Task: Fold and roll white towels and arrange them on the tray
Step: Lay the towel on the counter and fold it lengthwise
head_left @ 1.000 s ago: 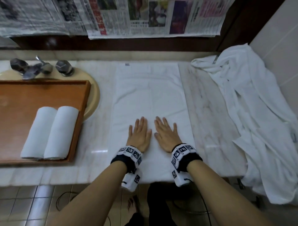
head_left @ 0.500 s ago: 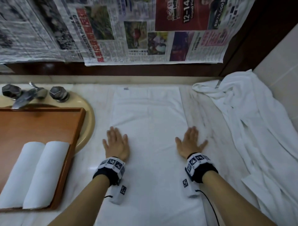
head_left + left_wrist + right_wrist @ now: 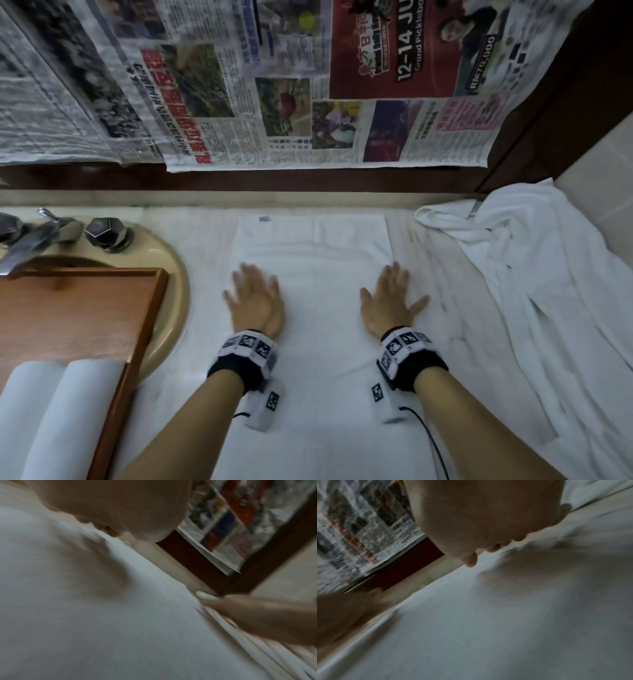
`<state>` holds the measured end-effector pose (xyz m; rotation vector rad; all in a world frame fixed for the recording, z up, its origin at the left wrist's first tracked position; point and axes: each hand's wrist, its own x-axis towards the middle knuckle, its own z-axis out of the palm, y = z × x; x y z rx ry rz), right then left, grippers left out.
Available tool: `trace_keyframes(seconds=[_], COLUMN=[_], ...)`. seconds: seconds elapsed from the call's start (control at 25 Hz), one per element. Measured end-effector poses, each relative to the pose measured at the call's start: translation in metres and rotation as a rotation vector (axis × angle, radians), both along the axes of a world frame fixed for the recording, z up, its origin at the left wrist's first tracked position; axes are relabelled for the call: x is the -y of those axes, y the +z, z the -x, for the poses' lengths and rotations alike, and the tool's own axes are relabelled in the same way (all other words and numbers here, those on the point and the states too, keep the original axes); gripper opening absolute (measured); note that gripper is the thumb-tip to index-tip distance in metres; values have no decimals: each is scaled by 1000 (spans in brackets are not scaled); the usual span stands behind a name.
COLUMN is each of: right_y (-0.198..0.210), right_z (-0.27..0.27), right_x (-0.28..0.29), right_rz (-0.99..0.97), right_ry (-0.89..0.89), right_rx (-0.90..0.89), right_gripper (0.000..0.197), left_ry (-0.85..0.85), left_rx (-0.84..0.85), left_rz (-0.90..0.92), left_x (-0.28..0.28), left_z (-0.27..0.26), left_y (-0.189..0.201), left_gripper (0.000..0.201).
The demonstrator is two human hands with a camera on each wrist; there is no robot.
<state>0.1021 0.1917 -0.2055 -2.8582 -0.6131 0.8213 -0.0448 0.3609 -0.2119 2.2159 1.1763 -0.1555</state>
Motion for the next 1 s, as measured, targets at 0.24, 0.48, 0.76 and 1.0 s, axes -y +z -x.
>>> trace_keyframes(seconds=[0.24, 0.48, 0.76, 1.0], right_y=[-14, -15, -1, -2], right_z=[-27, -11, -17, -66], right_x=[-33, -12, -55, -23], right_rz=[-82, -57, -189, 103], right_ry=[409, 396, 505, 155], right_rx=[-52, -113, -124, -83], right_gripper=[58, 62, 58, 69], left_ry=[-420, -383, -407, 44], left_rx=[-20, 15, 159, -145], left_rz=[-41, 23, 195, -73], left_x=[-9, -6, 13, -78], left_z=[-47, -3, -68, -29], left_y=[-16, -12, 6, -11], left_gripper=[59, 77, 57, 63])
